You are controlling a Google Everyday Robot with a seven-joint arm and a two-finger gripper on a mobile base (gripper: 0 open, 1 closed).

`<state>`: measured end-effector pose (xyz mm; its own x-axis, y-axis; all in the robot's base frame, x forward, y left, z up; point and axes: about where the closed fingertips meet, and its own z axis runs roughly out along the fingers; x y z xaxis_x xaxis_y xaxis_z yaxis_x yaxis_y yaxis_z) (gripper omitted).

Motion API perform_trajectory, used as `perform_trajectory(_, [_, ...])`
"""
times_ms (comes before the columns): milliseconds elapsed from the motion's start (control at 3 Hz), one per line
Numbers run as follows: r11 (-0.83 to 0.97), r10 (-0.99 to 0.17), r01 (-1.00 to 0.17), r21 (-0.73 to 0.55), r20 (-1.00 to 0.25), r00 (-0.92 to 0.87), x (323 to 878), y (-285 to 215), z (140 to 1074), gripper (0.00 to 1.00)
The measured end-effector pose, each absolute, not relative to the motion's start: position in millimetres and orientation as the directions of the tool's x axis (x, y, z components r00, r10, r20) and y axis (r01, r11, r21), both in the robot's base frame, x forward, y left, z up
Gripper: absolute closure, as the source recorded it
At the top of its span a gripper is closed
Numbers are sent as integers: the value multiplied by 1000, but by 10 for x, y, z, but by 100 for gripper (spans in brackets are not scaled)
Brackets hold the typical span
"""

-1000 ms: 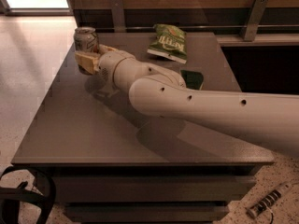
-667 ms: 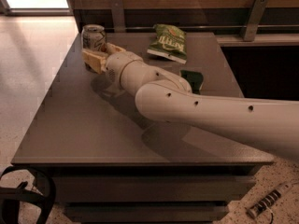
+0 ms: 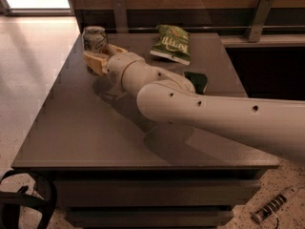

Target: Place 7up can upright

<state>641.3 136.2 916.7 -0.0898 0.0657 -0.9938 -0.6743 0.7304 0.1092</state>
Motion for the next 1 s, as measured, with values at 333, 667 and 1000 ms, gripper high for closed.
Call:
perform_trajectory(333, [734, 32, -673, 89, -995, -97, 6350, 1349, 9126, 100])
perform_trajectory(667, [741, 8, -667, 77, -994, -106, 6288, 1338, 9053, 100])
perform_trajectory(1000, [757, -16, -650, 69, -992, -125, 6204, 1313, 8926, 100])
